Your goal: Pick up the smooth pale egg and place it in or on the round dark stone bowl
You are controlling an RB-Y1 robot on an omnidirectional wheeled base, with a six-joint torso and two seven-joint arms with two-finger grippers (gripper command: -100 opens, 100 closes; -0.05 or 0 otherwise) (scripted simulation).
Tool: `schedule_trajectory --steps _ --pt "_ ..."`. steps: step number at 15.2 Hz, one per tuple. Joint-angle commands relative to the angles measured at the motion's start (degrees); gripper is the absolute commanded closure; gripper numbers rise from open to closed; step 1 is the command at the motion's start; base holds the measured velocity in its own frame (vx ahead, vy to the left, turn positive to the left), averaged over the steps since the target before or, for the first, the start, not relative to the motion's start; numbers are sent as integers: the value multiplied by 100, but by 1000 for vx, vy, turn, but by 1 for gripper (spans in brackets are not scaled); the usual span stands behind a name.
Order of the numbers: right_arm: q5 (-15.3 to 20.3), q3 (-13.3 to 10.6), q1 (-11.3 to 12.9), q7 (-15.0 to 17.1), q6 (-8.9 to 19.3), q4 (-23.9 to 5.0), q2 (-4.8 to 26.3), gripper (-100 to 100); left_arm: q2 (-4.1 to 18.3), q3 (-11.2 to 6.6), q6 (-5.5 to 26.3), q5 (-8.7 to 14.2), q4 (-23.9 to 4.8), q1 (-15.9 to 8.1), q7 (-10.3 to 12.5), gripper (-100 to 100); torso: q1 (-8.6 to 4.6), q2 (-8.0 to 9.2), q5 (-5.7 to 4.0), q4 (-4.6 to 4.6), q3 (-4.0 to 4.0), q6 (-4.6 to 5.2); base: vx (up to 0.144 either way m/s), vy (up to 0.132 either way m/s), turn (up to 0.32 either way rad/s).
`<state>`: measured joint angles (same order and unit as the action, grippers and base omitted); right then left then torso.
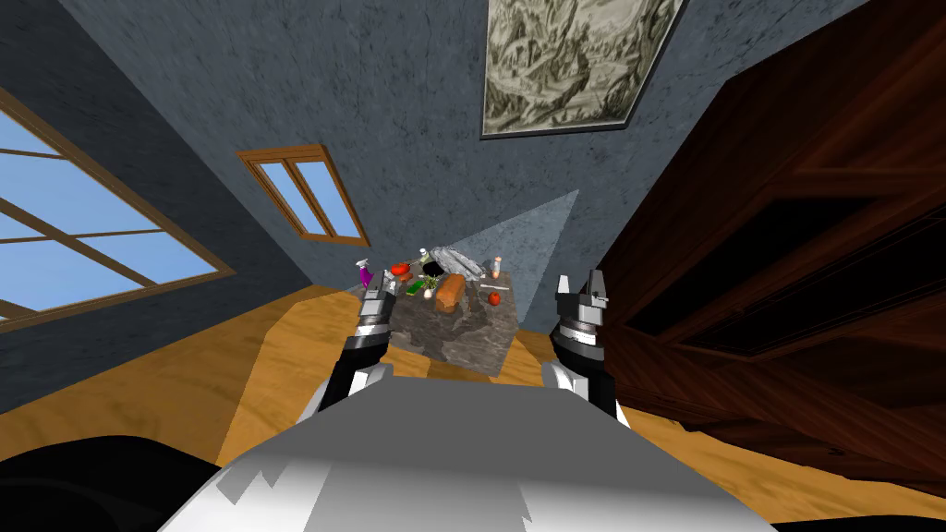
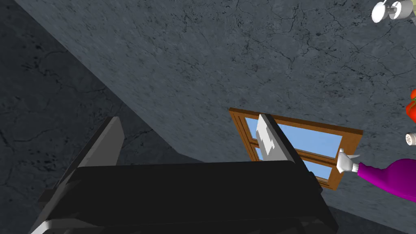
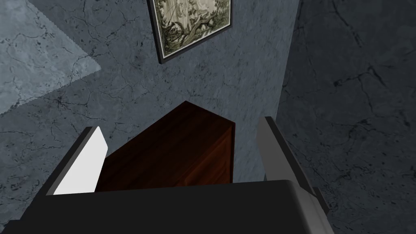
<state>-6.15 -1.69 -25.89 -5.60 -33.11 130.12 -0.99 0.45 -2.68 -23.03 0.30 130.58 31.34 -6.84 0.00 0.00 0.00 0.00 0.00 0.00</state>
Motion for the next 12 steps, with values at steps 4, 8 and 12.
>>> schedule_trajectory --steps 4,8,12 --pt "0 1 0 0 0 0 1 0 511 84 267 15 -57 -161 -172 -100 28 -10 5 -2 -6 1 29 67 -18" --pt "0 1 -1 0 0 0 2 0 758 194 627 44 -127 -386 -389 -100 59 -29 13 -6 -17 0 71 132 -26" --pt "0 2 -1 0 0 0 2 0 891 331 1061 71 -215 -650 -641 -100 76 -41 17 -9 -24 0 87 173 -26"
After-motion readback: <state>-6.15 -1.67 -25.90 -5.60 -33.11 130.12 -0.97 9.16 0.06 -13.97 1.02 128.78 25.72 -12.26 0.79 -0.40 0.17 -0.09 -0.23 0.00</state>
